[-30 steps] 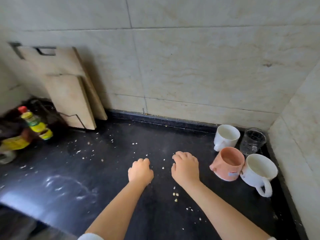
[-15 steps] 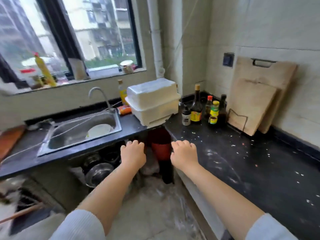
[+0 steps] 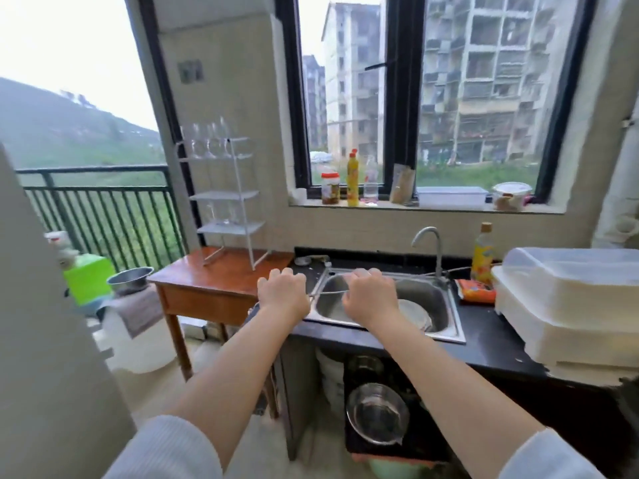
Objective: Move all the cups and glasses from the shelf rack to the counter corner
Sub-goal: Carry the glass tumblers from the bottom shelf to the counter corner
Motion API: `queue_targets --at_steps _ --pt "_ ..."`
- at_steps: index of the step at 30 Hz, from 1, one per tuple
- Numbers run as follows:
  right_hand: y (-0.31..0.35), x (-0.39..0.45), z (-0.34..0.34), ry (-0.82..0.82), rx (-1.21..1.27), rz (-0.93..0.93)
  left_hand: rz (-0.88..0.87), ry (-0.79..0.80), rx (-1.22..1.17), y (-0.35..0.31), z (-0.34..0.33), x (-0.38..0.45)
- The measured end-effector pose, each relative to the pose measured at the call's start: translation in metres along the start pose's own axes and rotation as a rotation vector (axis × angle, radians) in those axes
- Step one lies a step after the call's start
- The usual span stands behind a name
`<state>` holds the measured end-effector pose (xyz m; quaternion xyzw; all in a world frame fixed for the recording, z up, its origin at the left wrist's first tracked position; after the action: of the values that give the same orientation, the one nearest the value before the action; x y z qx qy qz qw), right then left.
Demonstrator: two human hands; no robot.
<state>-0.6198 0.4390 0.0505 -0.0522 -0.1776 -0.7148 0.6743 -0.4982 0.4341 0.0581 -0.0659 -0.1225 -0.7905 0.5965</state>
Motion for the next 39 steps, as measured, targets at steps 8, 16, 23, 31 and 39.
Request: queue_targets --at_steps 8,16,23,31,39 --pt "0.159 0.145 -0.002 -0.082 0.129 0.296 0.312 -0.052 0.028 0.178 0.021 0.084" --pt "0.298 0.251 -0.009 -0.155 0.126 0.502 0.489 -0.078 0.057 0.313 0.026 0.143" --pt "0.399 0.338 -0.023 -0.206 0.170 0.508 0.520 -0.137 0.073 0.433 0.021 0.193" --pt "0.465 0.452 -0.060 -0.178 0.258 0.265 0.413 -0.181 0.004 0.567 0.003 0.260" --pt "0.486 0.533 -0.165 -0.029 0.279 0.104 0.365 -0.107 -0.125 0.648 -0.090 0.343"
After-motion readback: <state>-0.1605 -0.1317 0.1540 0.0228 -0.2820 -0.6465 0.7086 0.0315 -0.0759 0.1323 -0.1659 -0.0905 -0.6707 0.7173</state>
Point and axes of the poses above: each hand's wrist, its own x-axis towards the middle knuckle, its own z-axis out of the back of the hand, y = z × x, the point moved 10 cm from there along x, towards the middle knuckle, and after that the axes turned 12 degrees about -z, right-handed, at the moved point
